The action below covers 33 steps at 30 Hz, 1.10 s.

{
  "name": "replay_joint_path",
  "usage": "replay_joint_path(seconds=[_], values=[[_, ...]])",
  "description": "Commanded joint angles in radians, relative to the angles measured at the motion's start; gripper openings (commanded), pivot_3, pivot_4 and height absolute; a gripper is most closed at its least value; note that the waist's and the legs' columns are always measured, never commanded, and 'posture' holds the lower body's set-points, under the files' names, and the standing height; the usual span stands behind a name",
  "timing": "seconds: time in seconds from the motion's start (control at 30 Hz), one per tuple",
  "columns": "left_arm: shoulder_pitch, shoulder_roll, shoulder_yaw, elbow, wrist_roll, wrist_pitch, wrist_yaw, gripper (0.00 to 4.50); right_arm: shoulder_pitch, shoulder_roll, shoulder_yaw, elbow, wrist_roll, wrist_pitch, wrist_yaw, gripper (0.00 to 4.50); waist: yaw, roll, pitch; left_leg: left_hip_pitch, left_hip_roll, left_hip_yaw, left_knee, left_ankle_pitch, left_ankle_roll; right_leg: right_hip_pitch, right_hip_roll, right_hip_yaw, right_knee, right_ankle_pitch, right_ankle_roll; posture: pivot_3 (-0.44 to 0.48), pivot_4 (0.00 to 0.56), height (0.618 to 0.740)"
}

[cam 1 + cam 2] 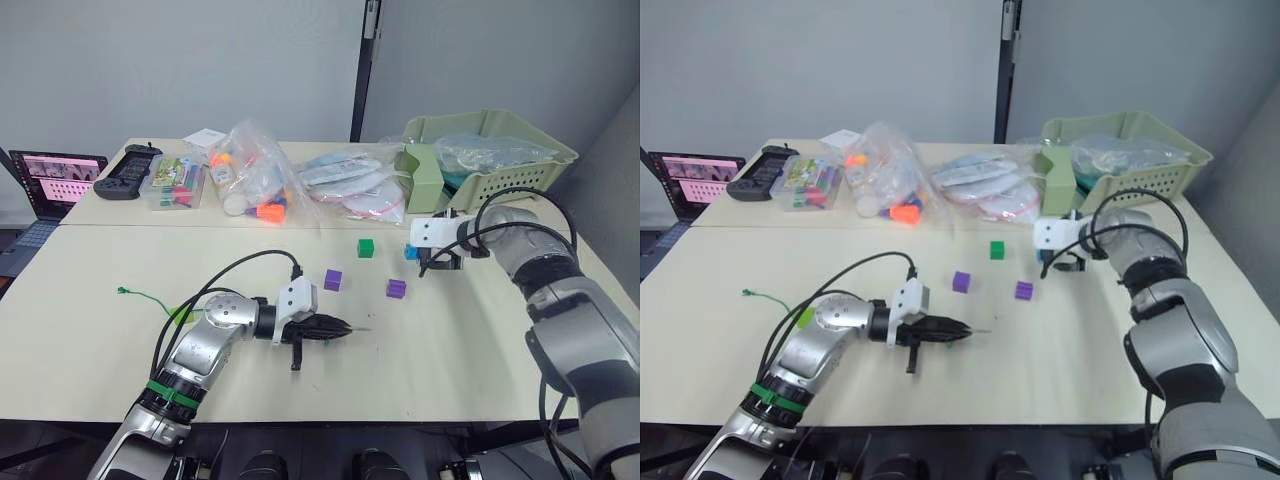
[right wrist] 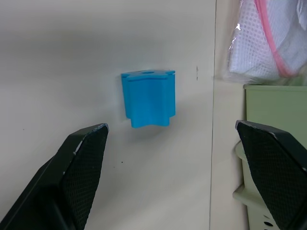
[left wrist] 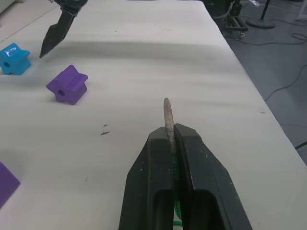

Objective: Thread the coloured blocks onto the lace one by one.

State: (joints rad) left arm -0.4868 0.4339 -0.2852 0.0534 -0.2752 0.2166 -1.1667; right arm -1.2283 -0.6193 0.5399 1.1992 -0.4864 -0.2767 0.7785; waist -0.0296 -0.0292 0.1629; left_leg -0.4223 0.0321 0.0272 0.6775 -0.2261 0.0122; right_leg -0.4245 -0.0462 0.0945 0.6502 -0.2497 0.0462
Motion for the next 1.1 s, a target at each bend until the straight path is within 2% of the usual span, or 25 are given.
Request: replay_joint_path(seconds=[0.03, 0.67, 1.1], values=[[0.008, 0.002, 0.011, -0.045, 0.003, -0.004, 0.018, 0.0, -0.034, 0.025, 0.001, 0.049, -0.036, -0.042, -0.039, 4.48, -0.007, 0.0, 0.0, 0.0, 0.0, 0.0, 0.0, 0.0, 0.0, 0.0, 0.0, 0.0, 0.0, 0.0, 0.0, 0.0, 0.15, 0.734], [0.027, 0.007, 0.004, -0.07, 0.006, 0.004, 0.05, 0.0, -0.064, 0.118, -0.032, 0.101, -0.076, -0.063, -0.123, 4.48, -0.04, 0.0, 0.0, 0.007, 0.0, -0.001, -0.002, 0.0, 0.0, 0.001, 0.001, 0.001, 0.008, 0.0, -0.001, 0.0, 0.15, 0.734], [0.033, 0.005, -0.001, -0.07, 0.013, 0.0, 0.054, 0.0, -0.057, 0.138, -0.027, 0.114, -0.091, -0.05, -0.133, 4.48, -0.04, 0.0, 0.0, 0.007, 0.0, -0.001, -0.002, 0.0, 0.0, 0.001, 0.001, 0.001, 0.009, 0.0, -0.001, 0.0, 0.15, 0.734]])
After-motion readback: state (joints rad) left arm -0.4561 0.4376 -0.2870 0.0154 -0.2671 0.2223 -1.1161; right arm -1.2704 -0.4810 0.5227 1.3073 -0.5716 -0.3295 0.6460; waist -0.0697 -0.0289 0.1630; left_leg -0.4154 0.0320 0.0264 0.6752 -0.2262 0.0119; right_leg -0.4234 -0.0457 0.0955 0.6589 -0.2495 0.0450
